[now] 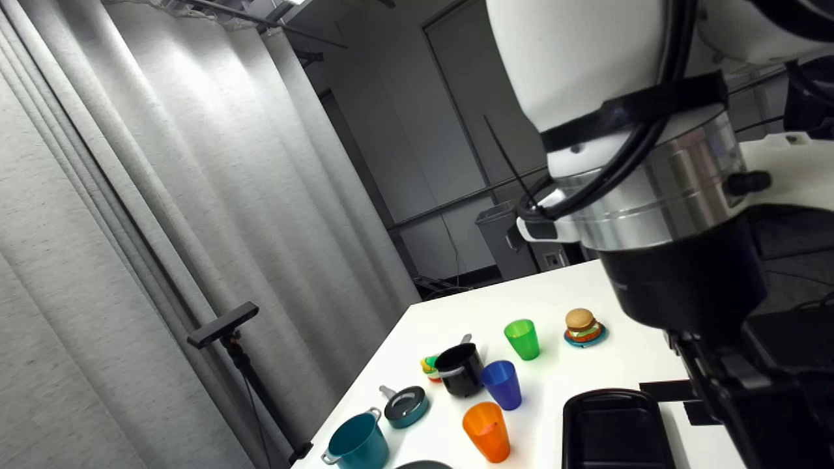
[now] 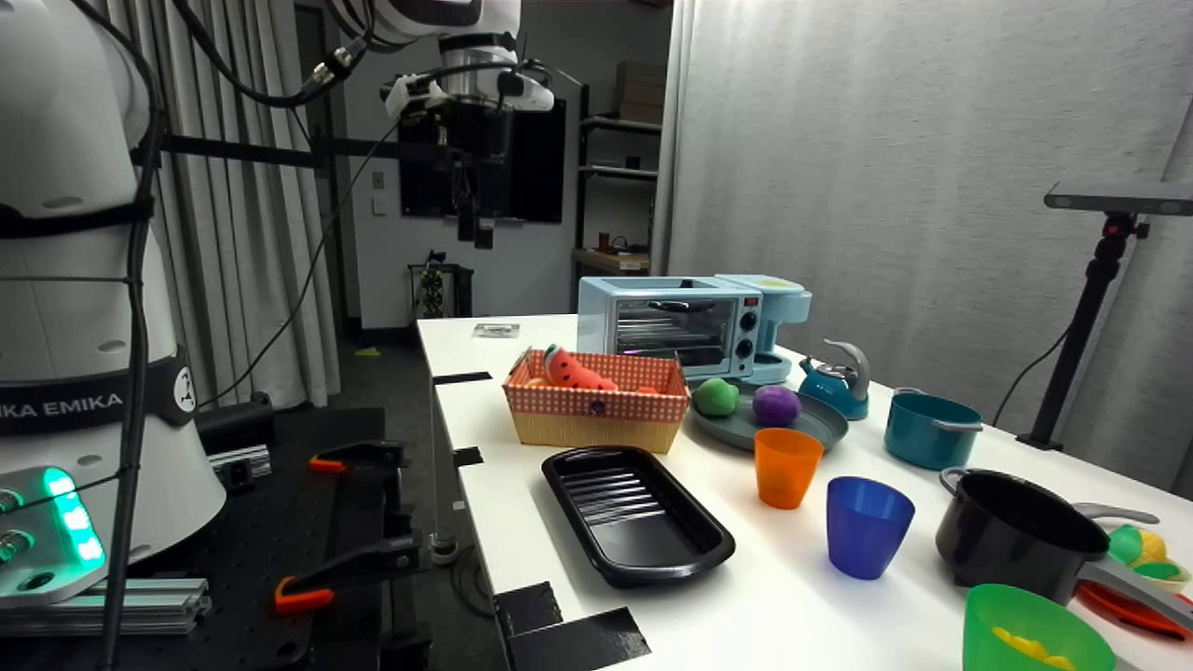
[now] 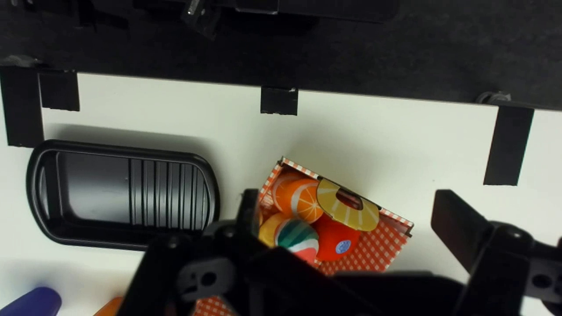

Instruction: Put the watermelon plushy in the box on the tray

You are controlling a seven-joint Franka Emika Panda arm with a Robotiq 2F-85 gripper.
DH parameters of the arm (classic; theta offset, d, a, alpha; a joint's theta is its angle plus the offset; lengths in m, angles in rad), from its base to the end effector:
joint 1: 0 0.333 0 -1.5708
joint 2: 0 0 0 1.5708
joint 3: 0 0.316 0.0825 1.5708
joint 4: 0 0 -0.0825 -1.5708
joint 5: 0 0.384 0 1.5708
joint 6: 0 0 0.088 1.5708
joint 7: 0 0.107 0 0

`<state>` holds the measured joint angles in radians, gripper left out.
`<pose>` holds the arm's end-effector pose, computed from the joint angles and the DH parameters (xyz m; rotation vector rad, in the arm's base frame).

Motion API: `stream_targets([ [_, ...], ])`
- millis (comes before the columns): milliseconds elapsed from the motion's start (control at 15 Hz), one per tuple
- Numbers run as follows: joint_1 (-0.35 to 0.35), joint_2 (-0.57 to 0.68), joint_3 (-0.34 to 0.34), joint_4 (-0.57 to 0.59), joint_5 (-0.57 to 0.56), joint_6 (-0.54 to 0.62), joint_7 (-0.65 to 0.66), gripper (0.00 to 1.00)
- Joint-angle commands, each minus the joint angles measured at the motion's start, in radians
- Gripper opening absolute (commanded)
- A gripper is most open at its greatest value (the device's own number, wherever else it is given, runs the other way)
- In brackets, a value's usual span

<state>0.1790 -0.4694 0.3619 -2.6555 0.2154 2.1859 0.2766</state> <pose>0.3266 0.1981 0.3796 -3.1311 -0.1564 0.0317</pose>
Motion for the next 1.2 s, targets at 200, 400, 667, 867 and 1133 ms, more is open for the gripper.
stream_targets([
  [200,0.027,0.036,-0.035,0.001,-0.026,0.012,-0.001,1.0],
  [400,0.029,0.036,-0.035,0.003,-0.026,0.012,-0.001,1.0],
  [667,0.027,0.037,-0.033,-0.006,-0.034,0.026,-0.006,1.0],
  [867,0.022,0.07,-0.029,-0.003,-0.071,0.054,-0.021,1.0],
  [1133,0.016,0.137,-0.024,0.016,-0.139,0.12,-0.033,1.0],
])
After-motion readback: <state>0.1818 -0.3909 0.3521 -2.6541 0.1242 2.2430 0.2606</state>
